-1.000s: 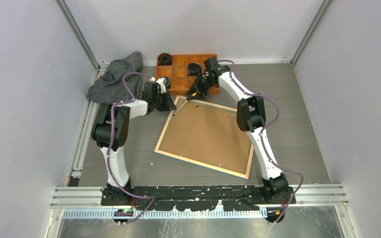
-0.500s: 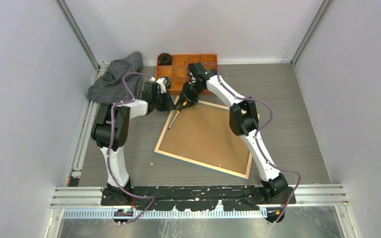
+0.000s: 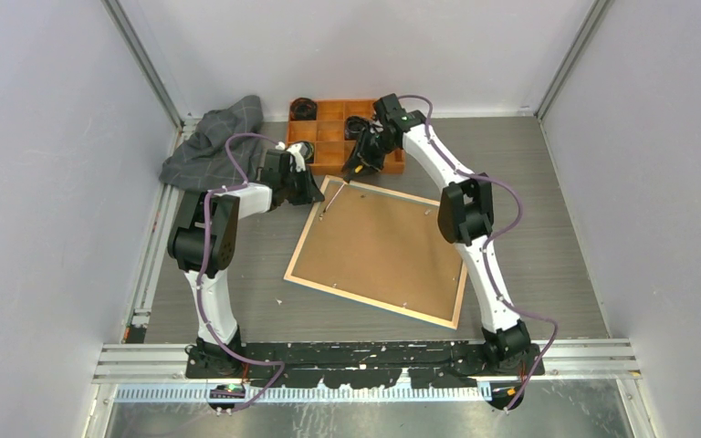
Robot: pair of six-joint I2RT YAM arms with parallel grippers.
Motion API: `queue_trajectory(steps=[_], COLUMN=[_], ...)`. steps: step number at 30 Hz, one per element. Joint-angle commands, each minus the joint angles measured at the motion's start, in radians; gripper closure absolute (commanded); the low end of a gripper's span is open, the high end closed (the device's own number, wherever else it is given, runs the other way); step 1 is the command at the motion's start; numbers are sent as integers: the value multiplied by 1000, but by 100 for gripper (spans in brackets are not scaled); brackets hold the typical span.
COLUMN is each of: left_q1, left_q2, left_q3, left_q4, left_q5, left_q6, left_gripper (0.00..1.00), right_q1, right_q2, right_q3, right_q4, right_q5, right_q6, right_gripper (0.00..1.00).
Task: Take the photo out of the frame
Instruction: Release the photo frame item from the photo frame, then adjust the screwdriver.
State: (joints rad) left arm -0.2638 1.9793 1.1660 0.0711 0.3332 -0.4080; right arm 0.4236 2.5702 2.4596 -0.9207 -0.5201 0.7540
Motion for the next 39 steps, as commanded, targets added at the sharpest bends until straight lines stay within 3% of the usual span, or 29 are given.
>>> queue_trajectory(steps=[1, 9, 17, 24, 28, 35, 39], left_q1=[-11, -11, 2, 115, 152, 154, 154], left_q2=[61, 59, 50, 18, -55, -139, -179], left_q3=[-29, -29, -24, -60, -116, -139, -140], left_q4=[-47, -49, -93, -175, -144, -146, -166], left_q5=[-33, -35, -86, -89, -93, -40, -20], left_q6=[18, 18, -23, -185, -220, -222, -187], left_gripper=[100, 100, 100, 100, 100, 100, 72], right_q1=[15, 9, -42, -253, -371, -399, -407], right_q2=[-124, -198, -557, -759, -829, -1015, -1090], right_q3=[-14, -101, -493, -704, -781, -967, -1048], right_q4=[4, -34, 18, 14, 29, 163, 224], right_q5=[23, 32, 200, 159, 140, 295, 319], right_q6=[-42, -127, -400, -407, -384, -437, -468], right_gripper=[99, 99, 99, 99, 99, 99, 99])
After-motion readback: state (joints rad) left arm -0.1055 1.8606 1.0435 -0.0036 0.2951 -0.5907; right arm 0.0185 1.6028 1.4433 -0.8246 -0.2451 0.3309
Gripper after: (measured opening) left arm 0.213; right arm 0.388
